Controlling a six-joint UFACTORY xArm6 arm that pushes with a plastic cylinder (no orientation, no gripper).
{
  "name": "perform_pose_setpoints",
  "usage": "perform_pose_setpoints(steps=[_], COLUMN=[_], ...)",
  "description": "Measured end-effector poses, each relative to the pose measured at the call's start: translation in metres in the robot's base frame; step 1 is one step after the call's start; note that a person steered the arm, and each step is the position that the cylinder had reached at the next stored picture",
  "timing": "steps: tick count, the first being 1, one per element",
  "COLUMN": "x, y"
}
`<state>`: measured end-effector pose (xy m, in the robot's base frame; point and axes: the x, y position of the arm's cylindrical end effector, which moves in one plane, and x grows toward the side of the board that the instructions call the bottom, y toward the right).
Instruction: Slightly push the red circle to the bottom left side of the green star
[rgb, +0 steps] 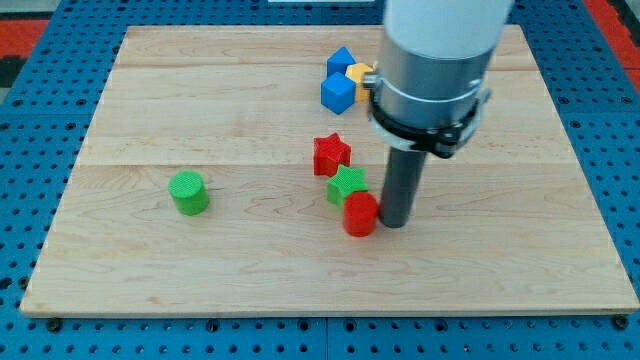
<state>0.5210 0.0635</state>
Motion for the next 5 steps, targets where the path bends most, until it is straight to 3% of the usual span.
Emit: perform_pose_setpoints(steps=[1, 2, 3, 4, 5], x=[0.032, 0.038, 0.031, 0.013, 0.023], y=[-0.009, -0.018, 0.024, 0.026, 0.024])
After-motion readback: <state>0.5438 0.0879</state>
